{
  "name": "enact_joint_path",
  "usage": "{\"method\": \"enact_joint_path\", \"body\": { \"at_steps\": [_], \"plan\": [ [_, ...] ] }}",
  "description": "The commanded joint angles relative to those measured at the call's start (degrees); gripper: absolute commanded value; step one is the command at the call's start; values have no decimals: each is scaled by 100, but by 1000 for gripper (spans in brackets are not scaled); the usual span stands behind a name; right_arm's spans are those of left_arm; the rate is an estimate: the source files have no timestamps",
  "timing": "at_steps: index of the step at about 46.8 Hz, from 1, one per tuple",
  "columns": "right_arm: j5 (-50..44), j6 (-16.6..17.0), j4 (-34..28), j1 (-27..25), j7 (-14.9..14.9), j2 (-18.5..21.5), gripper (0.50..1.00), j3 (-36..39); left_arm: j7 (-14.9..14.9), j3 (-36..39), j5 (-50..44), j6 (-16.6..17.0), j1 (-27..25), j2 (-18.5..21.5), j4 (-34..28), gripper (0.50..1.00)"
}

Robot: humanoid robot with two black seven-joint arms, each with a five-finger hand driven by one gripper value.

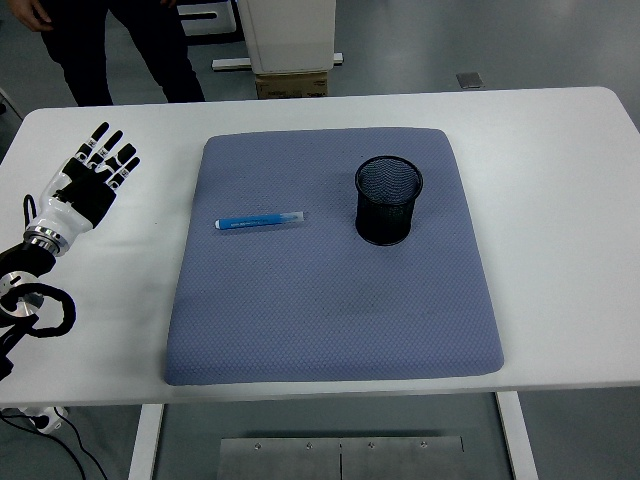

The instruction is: Left hand places marker in pen holder

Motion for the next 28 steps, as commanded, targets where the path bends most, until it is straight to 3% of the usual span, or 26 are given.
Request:
{"method": "enact_joint_path", "body": {
  "at_steps": [1,18,28],
  "plan": [
    [3,1,1,1,0,0,1000,0,4,8,-16,6,35,-56,21,1000],
    [-6,1,1,1,0,0,1000,8,-137,34,98,32,-79,-3,12,1000],
    [-6,1,1,1,0,0,1000,0,-172,52,1407,155,-308,40,12,1000]
  ]
}}
